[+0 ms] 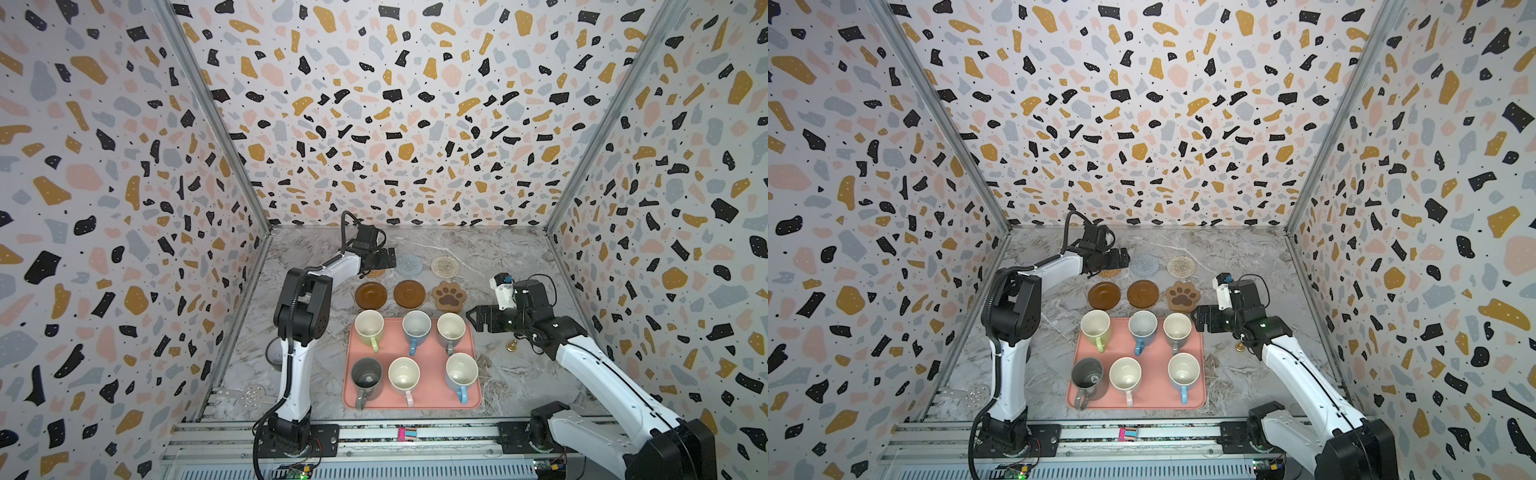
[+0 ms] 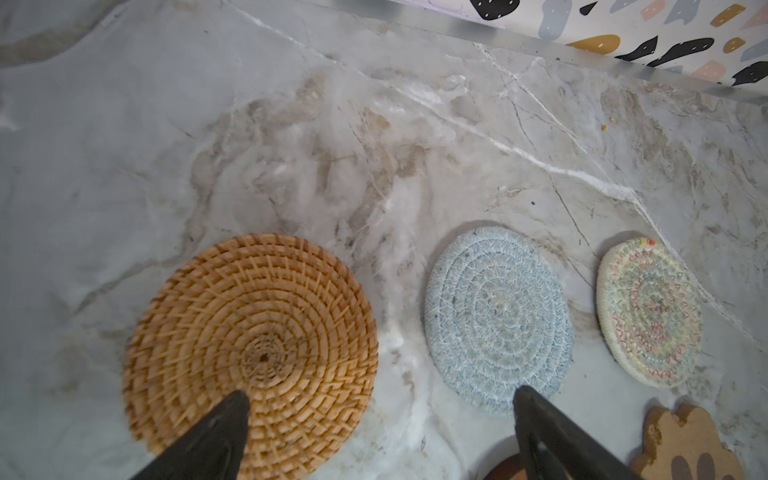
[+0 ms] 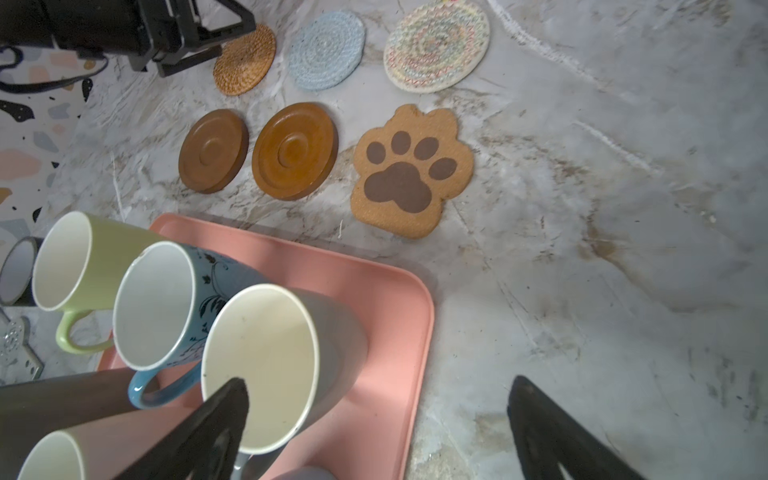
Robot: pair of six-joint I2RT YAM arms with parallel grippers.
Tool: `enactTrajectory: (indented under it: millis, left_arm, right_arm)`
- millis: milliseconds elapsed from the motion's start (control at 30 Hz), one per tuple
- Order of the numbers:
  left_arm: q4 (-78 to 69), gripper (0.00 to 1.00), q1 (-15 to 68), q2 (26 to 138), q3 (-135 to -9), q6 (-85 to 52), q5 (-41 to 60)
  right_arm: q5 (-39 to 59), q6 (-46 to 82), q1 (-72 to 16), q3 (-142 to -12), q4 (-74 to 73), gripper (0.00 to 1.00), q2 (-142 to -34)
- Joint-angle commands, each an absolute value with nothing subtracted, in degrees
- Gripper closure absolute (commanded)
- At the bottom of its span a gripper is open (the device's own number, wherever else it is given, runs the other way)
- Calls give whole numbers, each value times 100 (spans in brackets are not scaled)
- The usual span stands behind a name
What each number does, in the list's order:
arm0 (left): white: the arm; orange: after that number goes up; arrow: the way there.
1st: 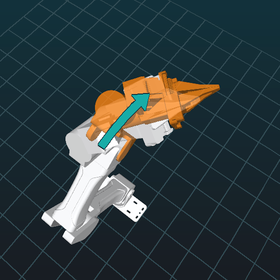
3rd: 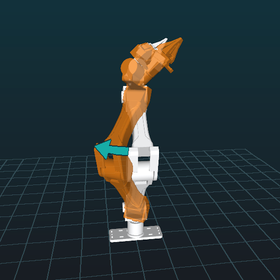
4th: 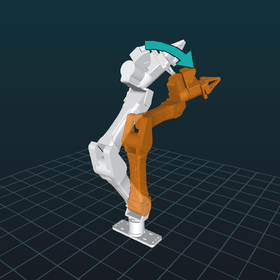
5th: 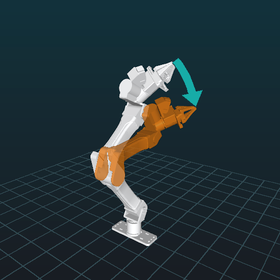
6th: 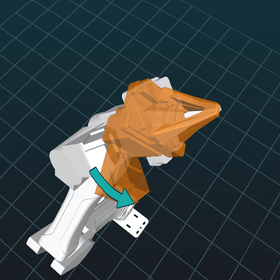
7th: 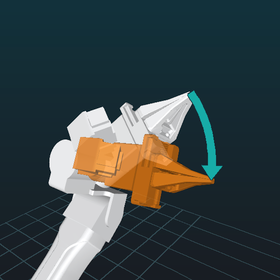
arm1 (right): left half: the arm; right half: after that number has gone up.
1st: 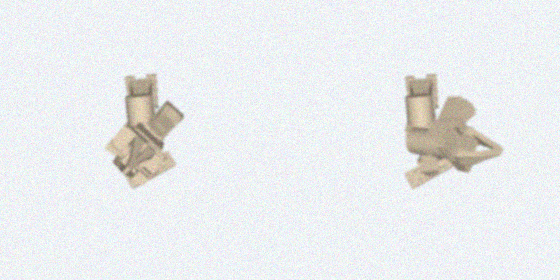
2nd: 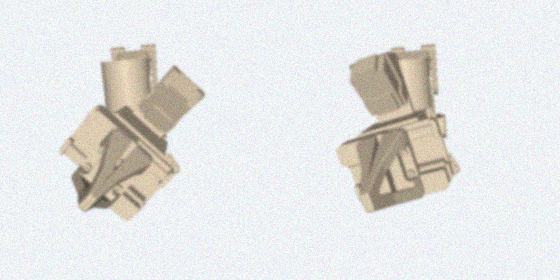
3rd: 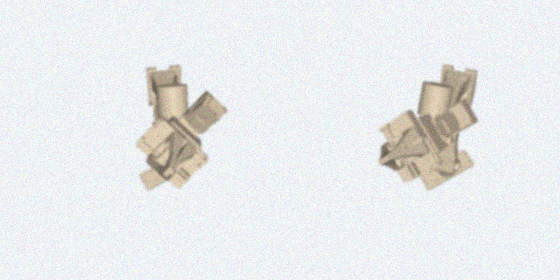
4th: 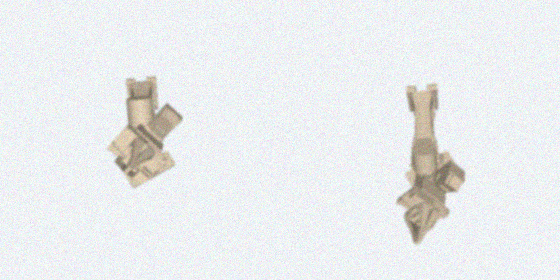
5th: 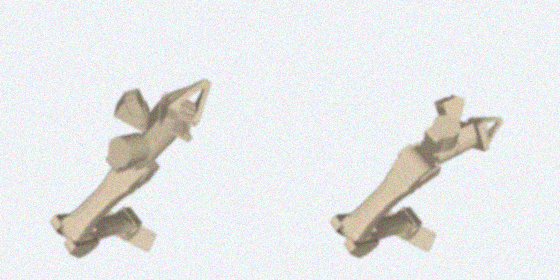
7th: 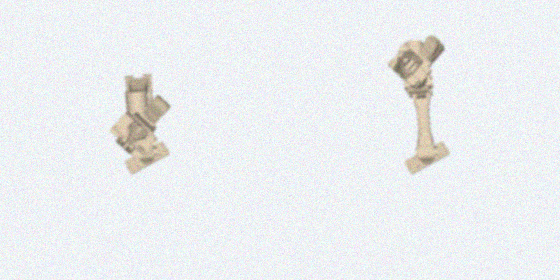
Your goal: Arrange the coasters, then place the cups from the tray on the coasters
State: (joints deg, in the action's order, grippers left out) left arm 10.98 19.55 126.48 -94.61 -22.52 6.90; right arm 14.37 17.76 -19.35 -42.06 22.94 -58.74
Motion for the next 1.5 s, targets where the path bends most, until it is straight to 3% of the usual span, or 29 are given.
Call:
enactTrajectory:
  millis: [0,367,833,1467]
  left_arm:
    - [946,0,2004,12814,-9768,-2543,783]
    - [1310,0,1955,13205,-9734,-2660,438]
    - [806,0,1289,12178,-8007,-2677,-41]
    - [77,0,916,10869,-6065,-3326,80]
  right_arm:
    - [1494,1757,-2059,-4405,2535,1,-5757]
    - [1457,1778,-2237,-4635,2533,1,-5734]
    - [1195,1802,-2536,-4912,2610,1,-5929]
    - [957,1964,-2811,-4872,2666,1,-5924]
